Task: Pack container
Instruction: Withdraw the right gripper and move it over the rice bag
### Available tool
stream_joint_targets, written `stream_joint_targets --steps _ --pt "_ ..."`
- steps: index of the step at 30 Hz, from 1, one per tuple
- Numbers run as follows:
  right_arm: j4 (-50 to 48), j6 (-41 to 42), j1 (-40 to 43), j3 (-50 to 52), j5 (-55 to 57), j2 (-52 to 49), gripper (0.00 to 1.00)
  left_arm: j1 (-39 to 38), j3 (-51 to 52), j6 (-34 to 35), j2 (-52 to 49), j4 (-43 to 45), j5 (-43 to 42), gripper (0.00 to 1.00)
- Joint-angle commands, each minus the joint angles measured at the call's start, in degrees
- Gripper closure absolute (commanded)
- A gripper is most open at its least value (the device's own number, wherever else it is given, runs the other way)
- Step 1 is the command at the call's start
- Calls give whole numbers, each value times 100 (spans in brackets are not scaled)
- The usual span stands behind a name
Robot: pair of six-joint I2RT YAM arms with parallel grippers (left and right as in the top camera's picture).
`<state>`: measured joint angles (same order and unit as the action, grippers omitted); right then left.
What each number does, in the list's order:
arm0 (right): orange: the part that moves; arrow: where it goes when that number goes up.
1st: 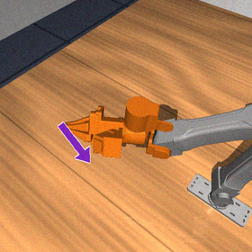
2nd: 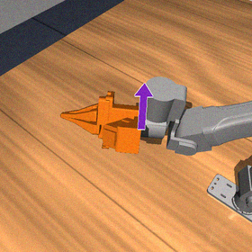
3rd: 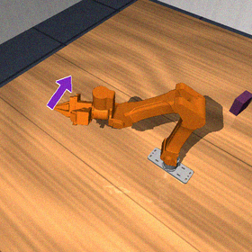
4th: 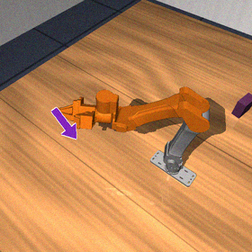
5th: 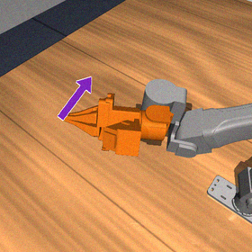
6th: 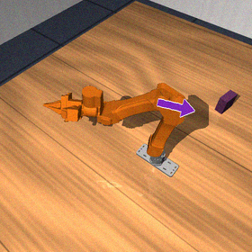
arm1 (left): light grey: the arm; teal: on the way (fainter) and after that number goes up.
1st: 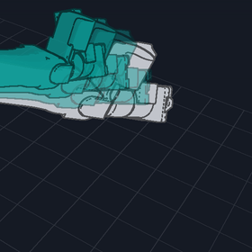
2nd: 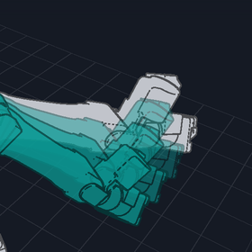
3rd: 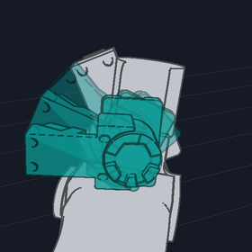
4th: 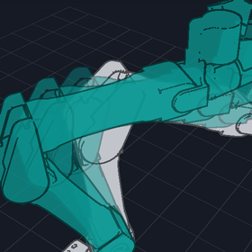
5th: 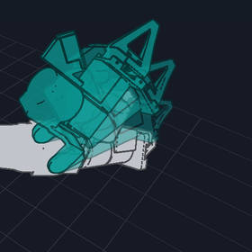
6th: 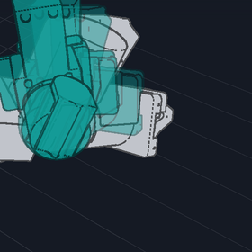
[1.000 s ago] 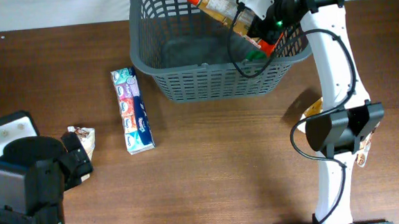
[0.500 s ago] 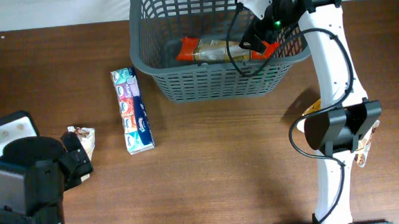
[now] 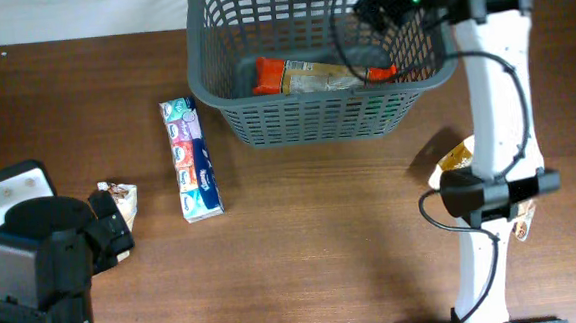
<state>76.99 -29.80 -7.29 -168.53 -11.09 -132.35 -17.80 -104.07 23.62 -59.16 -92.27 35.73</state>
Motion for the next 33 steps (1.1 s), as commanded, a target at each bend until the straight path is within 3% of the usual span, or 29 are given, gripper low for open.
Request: stream_joint_targets --steps 1,10,16,19,22,27,31,33 --pt "343 664 175 -798 1403 529 1 35 22 76 -11 -2 -42 1" --pt "2035 2273 977 -942 2673 1003 1 35 22 76 -11 -2 -42 0" --pt "2035 3755 1672 -833 2636 1425 1 35 22 76 -11 -2 -42 0" --pt "2035 4105 1954 -505 2612 1904 1 35 22 76 -11 -2 -44 1" --pt "2035 4232 2201 487 2614 2717 1 35 22 76 -11 -2 -42 0" --pt "2031 5060 2588 3340 2616 4389 1 35 22 76 -11 -2 -42 0" --pt "2020 5729 2730 5066 2076 5058 1 35 22 76 -11 -2 -42 1" --pt "1954 5733 2719 5381 1856 5080 1 35 22 76 -11 -2 -44 0"
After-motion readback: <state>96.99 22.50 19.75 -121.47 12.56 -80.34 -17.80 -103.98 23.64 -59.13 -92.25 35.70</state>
